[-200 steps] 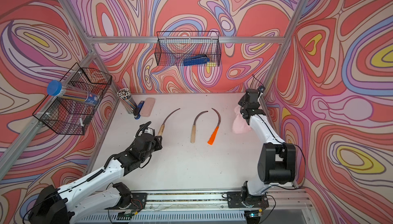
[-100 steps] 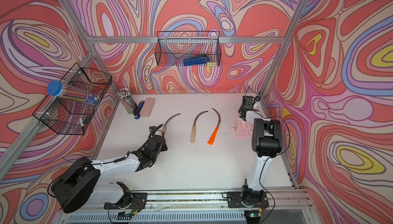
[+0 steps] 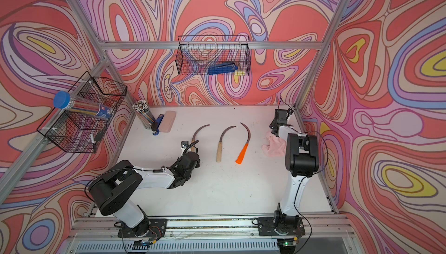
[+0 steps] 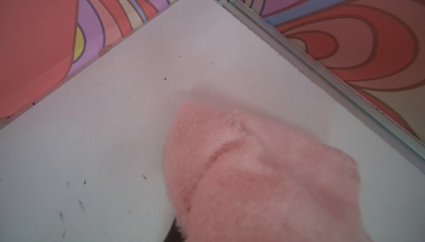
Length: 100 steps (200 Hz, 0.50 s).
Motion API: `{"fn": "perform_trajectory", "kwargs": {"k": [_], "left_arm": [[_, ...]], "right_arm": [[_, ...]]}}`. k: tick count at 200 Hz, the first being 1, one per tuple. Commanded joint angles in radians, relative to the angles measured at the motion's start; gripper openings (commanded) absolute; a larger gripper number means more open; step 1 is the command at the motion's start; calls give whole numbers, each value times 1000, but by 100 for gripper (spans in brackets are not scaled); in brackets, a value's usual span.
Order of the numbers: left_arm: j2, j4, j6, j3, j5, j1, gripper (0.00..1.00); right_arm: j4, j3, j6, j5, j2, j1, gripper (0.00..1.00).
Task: Wipe small sickles with rags
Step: Place the small sickle at the center of the board.
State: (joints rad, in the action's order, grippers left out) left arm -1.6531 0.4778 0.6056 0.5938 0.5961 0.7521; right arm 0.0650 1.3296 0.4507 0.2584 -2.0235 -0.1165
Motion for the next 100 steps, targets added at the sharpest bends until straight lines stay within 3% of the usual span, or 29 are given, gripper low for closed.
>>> {"fn": "perform_trajectory", "kwargs": {"k": [1,61,100], "left_arm": [[-11,33,11,34,24,1,7],[-44,12,44,56,-17,1,23],[-55,12,71,55,-49,1,24]], "right_arm": [[-14,24,-11,-37,-18,-2,0],[-31,16,-10,-72,-14,-3,0],[-44,6,-11,-78,-9,-3,0]]}}
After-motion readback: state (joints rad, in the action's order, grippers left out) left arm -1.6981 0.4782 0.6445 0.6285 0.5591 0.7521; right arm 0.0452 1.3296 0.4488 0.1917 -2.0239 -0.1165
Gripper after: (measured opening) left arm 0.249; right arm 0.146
